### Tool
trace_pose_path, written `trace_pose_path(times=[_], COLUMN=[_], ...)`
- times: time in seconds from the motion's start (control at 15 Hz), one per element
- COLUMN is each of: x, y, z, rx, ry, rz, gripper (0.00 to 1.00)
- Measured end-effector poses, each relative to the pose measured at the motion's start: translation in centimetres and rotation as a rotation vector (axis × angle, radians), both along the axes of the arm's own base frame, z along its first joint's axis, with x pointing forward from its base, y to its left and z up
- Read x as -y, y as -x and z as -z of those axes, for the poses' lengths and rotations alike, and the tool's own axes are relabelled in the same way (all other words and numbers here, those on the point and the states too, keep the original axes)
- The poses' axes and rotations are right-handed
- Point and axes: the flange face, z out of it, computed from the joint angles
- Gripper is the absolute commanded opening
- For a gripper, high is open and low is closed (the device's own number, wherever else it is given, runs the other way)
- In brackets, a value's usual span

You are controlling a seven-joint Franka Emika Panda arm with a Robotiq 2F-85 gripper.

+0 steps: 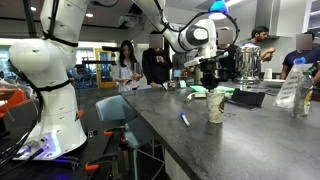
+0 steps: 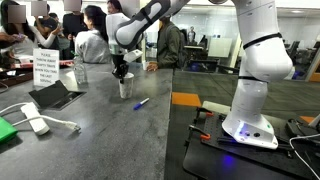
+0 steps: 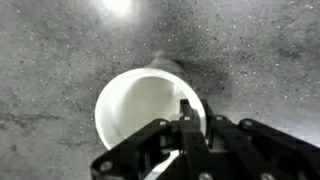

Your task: Move the cup away from you

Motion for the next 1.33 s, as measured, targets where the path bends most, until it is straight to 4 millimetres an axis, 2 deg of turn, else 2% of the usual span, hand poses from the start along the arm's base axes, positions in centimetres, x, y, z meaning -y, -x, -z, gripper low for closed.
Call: trace_pose_path(times=[0.07, 0.13, 0.2, 0.53, 0.73, 0.8, 1.0, 1.33], x=[0.0, 0.0, 0.0, 0.0, -0.5, -0.8, -1.4, -2.1], y=[-0.2, -0.3, -0.3, -0.3, -0.3, -0.2, 0.6, 3.9], z=[0.0, 0.0, 0.0, -0.4, -1.8, -2.6, -6.1, -12.8], rx=[-0.001, -0.001, -0.002, -0.045, -0.035, -0.027, -0.021, 0.007], ry=[0.001, 0.003, 0.004, 0.018, 0.018, 0.018, 0.013, -0.021], rz=[-0.001, -0.001, -0.001, 0.004, -0.003, -0.006, -0.006, 0.003], gripper=[0.07, 0.37, 0.38, 0.76, 0.97, 1.00, 1.00, 1.00])
